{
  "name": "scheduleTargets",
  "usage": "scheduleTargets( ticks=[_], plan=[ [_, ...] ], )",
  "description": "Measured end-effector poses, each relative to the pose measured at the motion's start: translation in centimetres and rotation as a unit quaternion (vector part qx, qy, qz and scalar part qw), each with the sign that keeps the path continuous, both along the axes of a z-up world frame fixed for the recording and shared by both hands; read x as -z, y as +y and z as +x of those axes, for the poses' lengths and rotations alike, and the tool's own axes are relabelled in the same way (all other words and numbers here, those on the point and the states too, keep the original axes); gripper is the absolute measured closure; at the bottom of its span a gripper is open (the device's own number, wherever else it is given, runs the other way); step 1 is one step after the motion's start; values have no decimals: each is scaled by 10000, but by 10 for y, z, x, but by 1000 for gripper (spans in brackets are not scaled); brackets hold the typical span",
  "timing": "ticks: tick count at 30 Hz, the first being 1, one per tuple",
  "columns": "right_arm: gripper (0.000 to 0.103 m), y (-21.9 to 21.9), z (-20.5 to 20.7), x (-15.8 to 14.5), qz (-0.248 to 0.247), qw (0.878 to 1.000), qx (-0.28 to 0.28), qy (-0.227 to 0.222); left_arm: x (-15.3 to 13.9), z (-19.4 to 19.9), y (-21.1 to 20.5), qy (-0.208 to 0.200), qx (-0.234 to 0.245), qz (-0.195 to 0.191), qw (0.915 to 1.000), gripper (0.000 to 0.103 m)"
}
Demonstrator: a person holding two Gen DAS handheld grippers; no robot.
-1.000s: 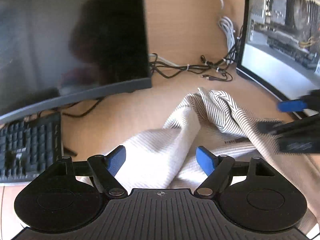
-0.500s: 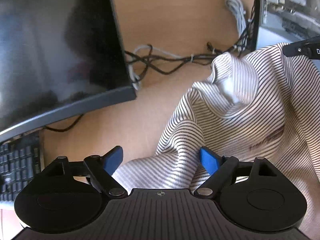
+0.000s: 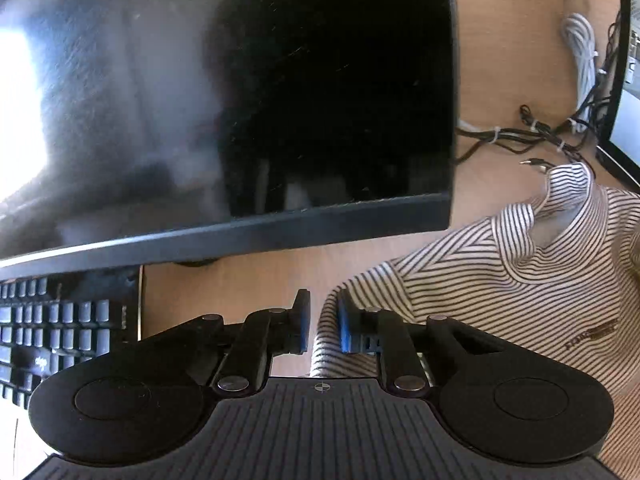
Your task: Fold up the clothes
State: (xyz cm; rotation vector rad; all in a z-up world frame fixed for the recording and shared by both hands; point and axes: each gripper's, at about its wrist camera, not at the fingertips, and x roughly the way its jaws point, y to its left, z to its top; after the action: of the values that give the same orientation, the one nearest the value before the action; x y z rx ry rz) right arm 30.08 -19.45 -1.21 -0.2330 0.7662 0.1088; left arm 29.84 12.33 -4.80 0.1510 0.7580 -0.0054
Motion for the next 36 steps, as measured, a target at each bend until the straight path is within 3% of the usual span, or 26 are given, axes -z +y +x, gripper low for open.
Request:
scheduleTargets(
  ticks=[2, 5, 7, 11, 12, 15, 17, 20, 23, 25, 28, 34, 36],
  plan=[
    [97, -1, 2, 3, -59, 10000, 38, 16, -4, -5, 5, -1, -49, -112, 9999, 73],
    [80, -4, -4, -3, -40, 9998, 182, -79, -11, -17, 14, 41, -66, -355, 9993, 52],
    [77, -7, -13, -10, 48, 9996, 204, -163, -12, -31, 18, 151, 149, -637, 9977, 35],
    [70, -6, -57, -27, 527, 9981, -251, -220, -14, -60, 25, 371, 578, -1198, 9904, 25],
    [69, -3, -69, -25, 669, 9969, -399, -120, -15, -68, 27, 426, 685, -1338, 9877, 20],
    [64, 8, -101, -10, 843, 9936, -690, 300, -13, -87, 30, 602, 942, -1635, 9802, 20],
    [64, 17, -115, 11, 690, 9934, -627, 668, 2, -84, 32, 723, 793, -1398, 9843, 22],
    [61, 26, -140, 22, 515, 9957, -519, 561, 14, -83, 49, 790, 205, -1043, 9912, 31],
    [61, 31, -154, 21, 328, 9967, -481, 573, 8, -85, 80, 609, -354, -786, 9944, 27],
    [57, 30, -160, 20, 12, 9983, -340, 470, 2, -87, 102, 427, -630, -645, 9950, 21],
    [56, 25, -172, 16, -545, 9983, 102, 179, -12, -92, 127, 99, -857, -470, 9952, 21],
    [55, -1, -201, -15, -1529, 9800, 1161, -528, -45, -96, 171, -542, -1260, -130, 9905, 19],
    [52, -17, -209, -26, -1558, 9728, 1607, -592, -53, -96, 186, -654, -1479, -193, 9867, 12]
  ],
)
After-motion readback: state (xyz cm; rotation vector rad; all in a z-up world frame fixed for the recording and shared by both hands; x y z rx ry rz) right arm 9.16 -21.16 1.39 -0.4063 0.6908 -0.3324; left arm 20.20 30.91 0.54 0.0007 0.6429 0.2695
